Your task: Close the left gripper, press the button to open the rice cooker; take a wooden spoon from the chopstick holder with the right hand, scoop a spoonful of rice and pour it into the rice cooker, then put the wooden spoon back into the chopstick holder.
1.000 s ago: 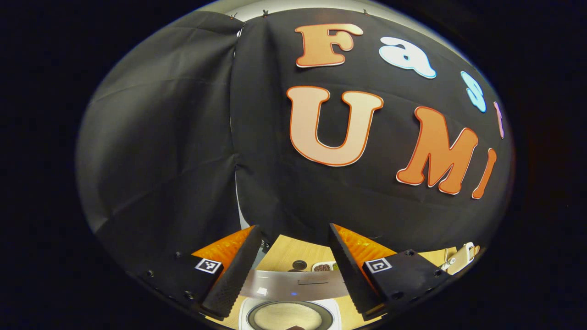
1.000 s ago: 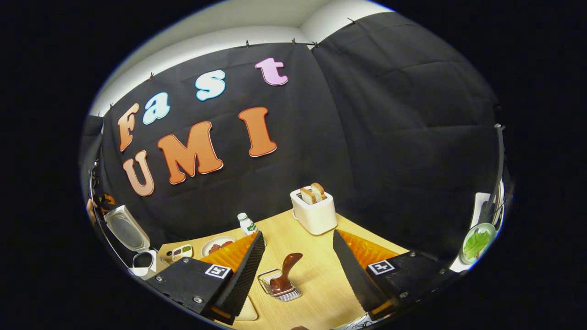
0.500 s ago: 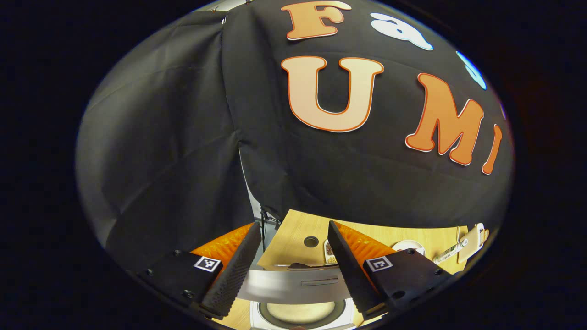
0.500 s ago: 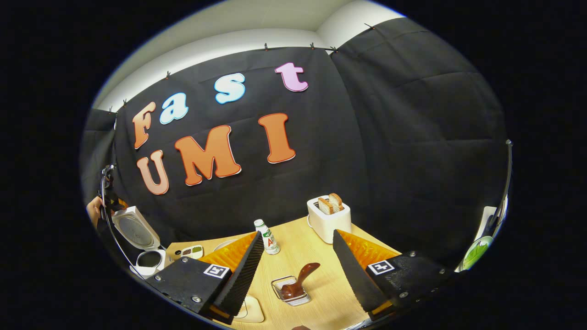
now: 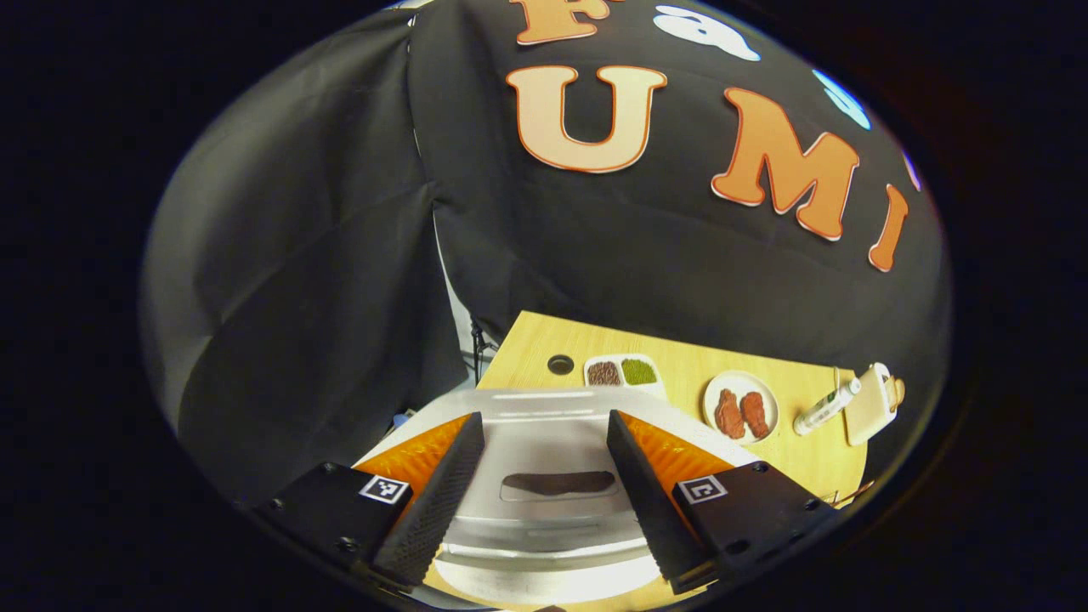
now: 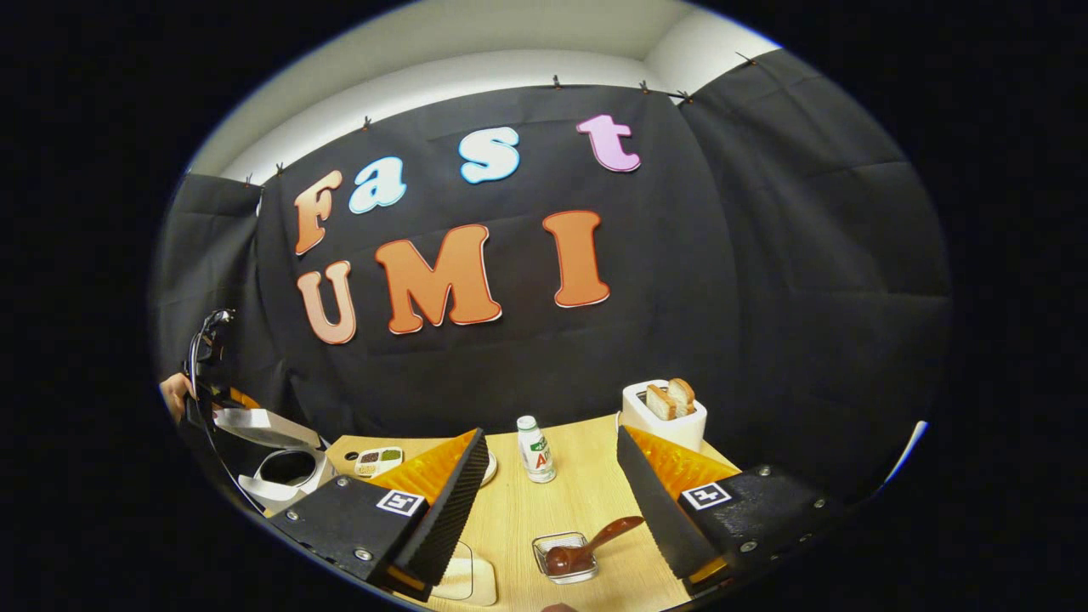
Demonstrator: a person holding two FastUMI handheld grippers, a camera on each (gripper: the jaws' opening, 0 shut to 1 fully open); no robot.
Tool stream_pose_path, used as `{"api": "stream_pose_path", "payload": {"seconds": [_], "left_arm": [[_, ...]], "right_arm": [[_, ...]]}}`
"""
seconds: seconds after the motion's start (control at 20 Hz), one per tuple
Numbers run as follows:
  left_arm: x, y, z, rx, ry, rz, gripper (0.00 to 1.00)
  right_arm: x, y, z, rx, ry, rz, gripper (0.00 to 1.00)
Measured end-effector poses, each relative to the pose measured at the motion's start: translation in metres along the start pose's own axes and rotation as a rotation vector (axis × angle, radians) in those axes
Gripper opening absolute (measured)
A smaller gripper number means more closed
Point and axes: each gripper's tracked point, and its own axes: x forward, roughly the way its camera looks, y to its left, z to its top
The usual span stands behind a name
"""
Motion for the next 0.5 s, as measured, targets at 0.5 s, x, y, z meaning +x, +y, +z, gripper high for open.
{"api": "stream_pose_path", "payload": {"seconds": [0.5], "left_arm": [[0.015,-0.006,-0.11,-0.005,0.148,0.011,1.0]], "right_arm": [[0.021,0.035,0.014,-0.126,-0.024,0.121,0.95]]}}
